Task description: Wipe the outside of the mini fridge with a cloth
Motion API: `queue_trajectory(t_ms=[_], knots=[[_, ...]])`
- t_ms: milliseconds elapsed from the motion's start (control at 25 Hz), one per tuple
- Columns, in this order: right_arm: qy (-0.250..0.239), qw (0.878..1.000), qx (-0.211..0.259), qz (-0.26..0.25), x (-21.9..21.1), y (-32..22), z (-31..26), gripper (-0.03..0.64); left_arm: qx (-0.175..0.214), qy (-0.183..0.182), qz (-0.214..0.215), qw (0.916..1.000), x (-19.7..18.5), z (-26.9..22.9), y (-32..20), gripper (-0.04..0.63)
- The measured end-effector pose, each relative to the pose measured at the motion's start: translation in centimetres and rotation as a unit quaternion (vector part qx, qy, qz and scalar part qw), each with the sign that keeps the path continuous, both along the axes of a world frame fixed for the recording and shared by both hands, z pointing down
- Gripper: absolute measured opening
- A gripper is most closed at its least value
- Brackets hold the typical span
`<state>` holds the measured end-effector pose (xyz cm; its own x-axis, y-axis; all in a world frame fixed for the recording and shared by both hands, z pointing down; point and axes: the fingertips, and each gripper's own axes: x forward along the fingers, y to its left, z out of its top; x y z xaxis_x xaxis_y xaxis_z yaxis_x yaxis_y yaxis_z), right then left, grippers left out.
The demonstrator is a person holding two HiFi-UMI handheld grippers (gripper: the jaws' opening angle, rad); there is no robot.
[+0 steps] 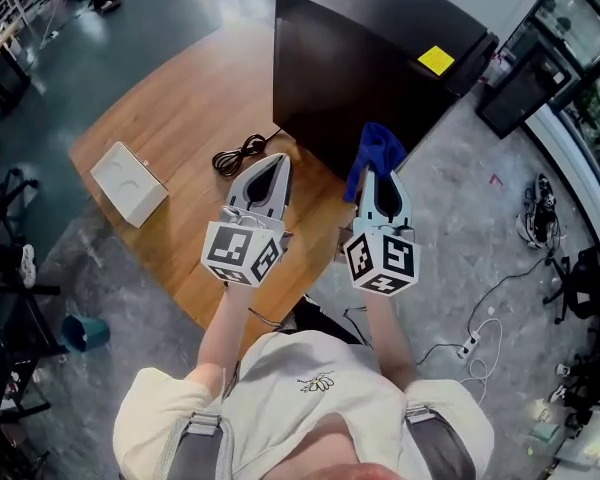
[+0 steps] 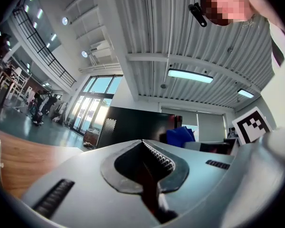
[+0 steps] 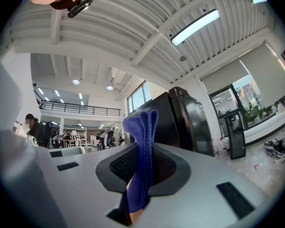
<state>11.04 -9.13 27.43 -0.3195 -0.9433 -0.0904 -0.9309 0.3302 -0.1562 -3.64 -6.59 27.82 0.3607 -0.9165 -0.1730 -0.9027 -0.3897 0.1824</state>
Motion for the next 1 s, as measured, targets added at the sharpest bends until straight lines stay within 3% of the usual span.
queue_trajectory(t_ms=[280,440,600,1000], knots=[[0.013,0.996,0.083,-0.033,-8.4,-8.3,-6.2,0.061,0.001,-0.030,-0.015,0.9994,-1.6,1.3,-2.8,0.005],[0.052,0.991,0.122,-0.003,-13.4,-12.9,-8.6,0.061,0.001,-0.059,-0.043,0.9973,-4.2,1.7,-3.3,0.005],[0.044,0.991,0.126,0.009,-18.1,-16.9,-10.3,0.061,0.010,-0.074,-0.060,0.9954,-8.0,1.3,-3.4,0.005],[0.057,0.989,0.119,0.064,-23.7,-23.3,-11.4,0.061,-0.011,-0.035,-0.110,0.9933,-15.7,3.3,-3.6,0.005]])
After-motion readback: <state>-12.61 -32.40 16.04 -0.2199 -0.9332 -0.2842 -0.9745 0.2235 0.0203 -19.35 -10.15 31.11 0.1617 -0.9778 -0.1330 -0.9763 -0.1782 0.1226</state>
